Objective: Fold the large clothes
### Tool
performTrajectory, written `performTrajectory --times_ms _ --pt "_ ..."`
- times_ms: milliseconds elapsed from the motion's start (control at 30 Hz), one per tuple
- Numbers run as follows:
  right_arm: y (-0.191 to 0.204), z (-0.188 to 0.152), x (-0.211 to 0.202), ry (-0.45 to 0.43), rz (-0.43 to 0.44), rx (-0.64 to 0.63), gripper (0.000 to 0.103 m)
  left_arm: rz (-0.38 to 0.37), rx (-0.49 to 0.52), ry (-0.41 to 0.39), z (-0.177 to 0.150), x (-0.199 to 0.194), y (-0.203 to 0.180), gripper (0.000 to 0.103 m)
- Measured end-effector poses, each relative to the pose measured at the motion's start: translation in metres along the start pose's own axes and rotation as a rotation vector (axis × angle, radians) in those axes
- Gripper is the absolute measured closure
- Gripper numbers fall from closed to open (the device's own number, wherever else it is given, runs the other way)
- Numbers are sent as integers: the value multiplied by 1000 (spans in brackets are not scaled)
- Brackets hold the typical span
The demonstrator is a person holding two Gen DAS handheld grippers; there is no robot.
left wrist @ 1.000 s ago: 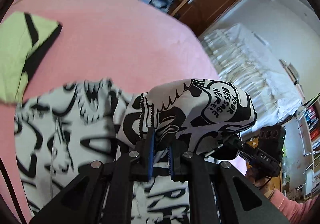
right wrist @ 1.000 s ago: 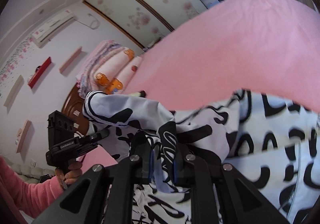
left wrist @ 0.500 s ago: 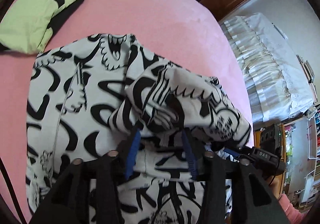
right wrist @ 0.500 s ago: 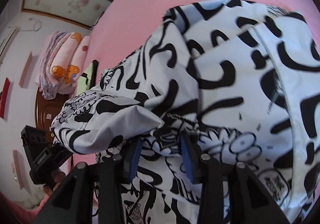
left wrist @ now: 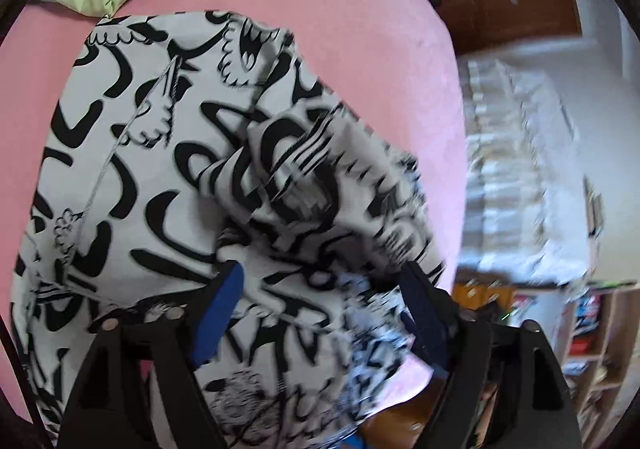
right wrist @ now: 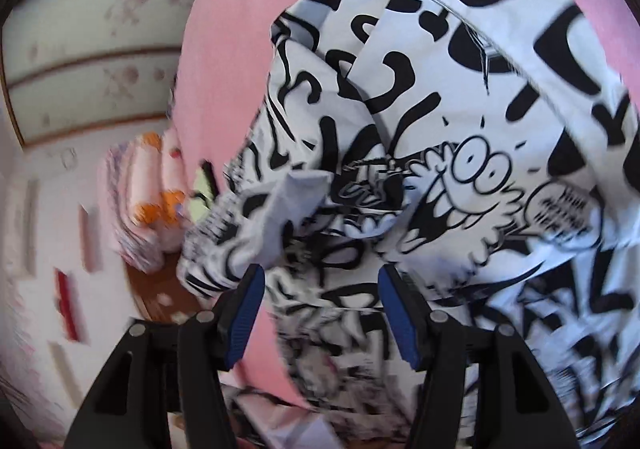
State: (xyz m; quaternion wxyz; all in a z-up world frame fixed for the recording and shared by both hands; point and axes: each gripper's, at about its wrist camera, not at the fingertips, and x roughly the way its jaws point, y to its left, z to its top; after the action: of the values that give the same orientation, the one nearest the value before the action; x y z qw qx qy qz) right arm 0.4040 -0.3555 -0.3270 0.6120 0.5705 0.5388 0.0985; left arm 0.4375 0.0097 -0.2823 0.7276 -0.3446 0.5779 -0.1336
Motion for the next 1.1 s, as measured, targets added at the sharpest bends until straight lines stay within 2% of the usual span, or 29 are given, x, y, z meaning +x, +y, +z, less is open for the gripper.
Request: performTrajectory --times_ms 33,133,200,400,500,600,633,667,700,733,767,800,900,967,1100 --pt "-4 1 -1 -14 50 55 44 -16 -16 -9 4 -1 -3 21" --pt "-9 5 0 -29 112 152 44 -45 -103 -9 18 2 -4 16" --pt "-8 8 6 -23 101 186 44 -61 -166 12 26 9 -2 16" --pt "-1 21 36 35 43 264 44 10 -326 85 46 42 10 16" --pt "2 27 45 24 30 293 44 2 -437 109 53 61 22 16" --pt "5 31 50 1 -6 297 47 13 -488 107 59 73 27 17" --pt "10 34 52 -7 -12 299 52 17 -496 95 62 76 27 22" --pt "11 34 52 -13 -19 299 68 26 -496 91 64 80 27 32" --pt "12 34 52 -17 -21 300 83 44 -500 91 66 84 26 52" --pt "12 34 53 -17 -4 301 87 56 -507 98 67 89 28 68" --pt "11 34 54 -15 16 304 91 62 -516 113 68 94 28 77" --pt "13 32 55 -18 19 299 93 60 -515 123 69 99 27 91" --pt "24 34 55 -43 -10 230 95 81 -428 109 77 100 12 95" --pt "38 38 52 -62 -9 165 96 76 -332 71 85 96 -7 96" --pt "65 53 44 -109 33 45 97 4 -154 -30 101 79 -48 96"
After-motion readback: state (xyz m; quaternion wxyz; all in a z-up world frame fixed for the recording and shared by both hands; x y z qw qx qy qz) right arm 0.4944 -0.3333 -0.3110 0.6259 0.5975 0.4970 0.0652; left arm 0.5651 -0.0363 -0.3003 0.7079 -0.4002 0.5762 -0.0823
